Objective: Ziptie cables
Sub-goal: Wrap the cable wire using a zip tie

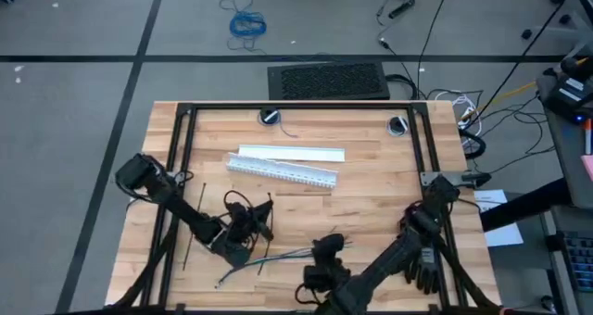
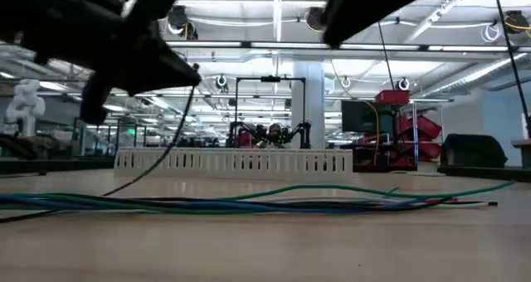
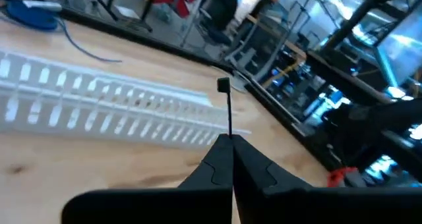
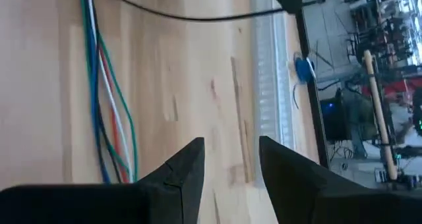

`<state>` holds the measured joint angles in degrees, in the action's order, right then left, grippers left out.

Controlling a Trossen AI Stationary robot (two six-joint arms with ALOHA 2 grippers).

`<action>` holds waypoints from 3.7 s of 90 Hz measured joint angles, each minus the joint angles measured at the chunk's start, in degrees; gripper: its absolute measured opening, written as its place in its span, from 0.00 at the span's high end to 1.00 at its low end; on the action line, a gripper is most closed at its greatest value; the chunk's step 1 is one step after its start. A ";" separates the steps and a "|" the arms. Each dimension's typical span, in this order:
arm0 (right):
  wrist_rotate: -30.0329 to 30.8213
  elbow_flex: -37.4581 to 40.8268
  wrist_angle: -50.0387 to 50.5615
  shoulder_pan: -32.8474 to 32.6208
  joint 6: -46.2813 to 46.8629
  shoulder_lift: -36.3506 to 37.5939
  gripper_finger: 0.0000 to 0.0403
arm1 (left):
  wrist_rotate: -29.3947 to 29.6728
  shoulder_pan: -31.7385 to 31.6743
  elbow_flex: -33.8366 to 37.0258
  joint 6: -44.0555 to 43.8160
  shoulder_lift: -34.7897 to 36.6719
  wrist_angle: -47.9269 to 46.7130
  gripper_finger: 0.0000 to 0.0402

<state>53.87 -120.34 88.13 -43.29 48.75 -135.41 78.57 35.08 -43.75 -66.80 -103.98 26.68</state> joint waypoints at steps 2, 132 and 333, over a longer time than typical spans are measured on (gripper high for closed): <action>-0.06 1.82 -0.26 -0.44 1.81 0.98 0.66 | -0.44 -0.39 -0.75 0.24 -0.62 0.01 1.00; -11.73 39.16 -74.76 -6.80 -16.10 21.81 0.76 | 5.08 11.38 -9.37 19.32 -7.66 2.59 1.00; -13.46 61.93 -70.37 -18.54 -17.90 31.49 0.76 | 10.26 -4.93 -42.12 17.95 -22.84 -2.98 1.00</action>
<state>40.41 -58.41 17.76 -61.83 30.85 -103.92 88.83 30.15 -85.87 -48.84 -126.82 23.71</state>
